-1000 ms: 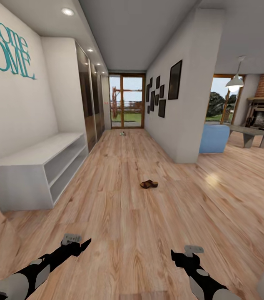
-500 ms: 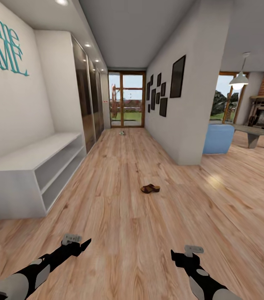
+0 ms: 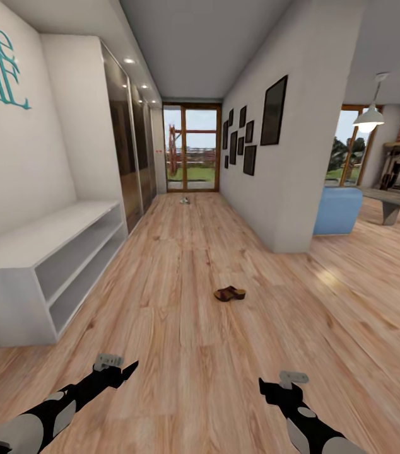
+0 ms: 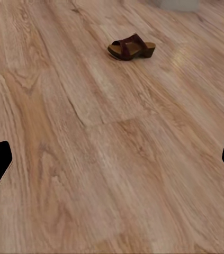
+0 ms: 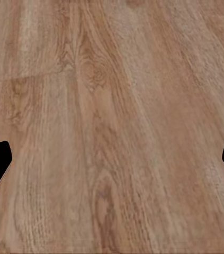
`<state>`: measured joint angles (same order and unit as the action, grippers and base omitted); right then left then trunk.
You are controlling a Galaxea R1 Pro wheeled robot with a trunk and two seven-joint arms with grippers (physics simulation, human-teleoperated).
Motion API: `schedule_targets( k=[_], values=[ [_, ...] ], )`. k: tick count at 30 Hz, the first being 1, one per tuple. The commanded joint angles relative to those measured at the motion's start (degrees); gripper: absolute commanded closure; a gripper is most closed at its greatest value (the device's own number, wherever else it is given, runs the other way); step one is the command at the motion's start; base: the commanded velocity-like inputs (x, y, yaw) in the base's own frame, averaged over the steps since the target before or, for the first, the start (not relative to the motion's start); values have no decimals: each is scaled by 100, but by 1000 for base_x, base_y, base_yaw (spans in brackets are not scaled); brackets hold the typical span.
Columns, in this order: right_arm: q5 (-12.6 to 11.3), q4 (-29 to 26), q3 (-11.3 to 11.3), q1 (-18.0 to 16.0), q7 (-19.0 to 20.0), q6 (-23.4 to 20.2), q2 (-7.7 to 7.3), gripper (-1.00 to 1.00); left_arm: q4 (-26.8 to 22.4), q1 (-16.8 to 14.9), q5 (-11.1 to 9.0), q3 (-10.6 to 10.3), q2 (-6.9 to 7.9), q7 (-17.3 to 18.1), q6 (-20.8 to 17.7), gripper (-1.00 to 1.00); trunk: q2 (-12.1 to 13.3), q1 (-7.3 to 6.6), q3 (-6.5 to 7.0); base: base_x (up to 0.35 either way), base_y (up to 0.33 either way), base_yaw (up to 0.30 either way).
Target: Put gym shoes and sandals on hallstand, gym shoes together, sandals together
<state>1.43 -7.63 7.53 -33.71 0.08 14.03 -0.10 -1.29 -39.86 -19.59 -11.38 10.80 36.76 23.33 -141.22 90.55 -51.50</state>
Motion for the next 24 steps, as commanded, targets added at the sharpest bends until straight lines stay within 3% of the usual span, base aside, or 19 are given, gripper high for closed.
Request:
schedule_targets(
  k=[1, 24],
  values=[
    [15, 7, 29, -4, 1, 21, 1, -100, 6, -4, -49, -48, 1, 15, 23, -100, -2, 2, -6, 348, 0, 0],
    [15, 156, 29, -4, 10, 22, -30, -100, 6, -4, -54, -39, 9, 18, 23, -100, -2, 2, -7, 348, 0, 0]
  ],
)
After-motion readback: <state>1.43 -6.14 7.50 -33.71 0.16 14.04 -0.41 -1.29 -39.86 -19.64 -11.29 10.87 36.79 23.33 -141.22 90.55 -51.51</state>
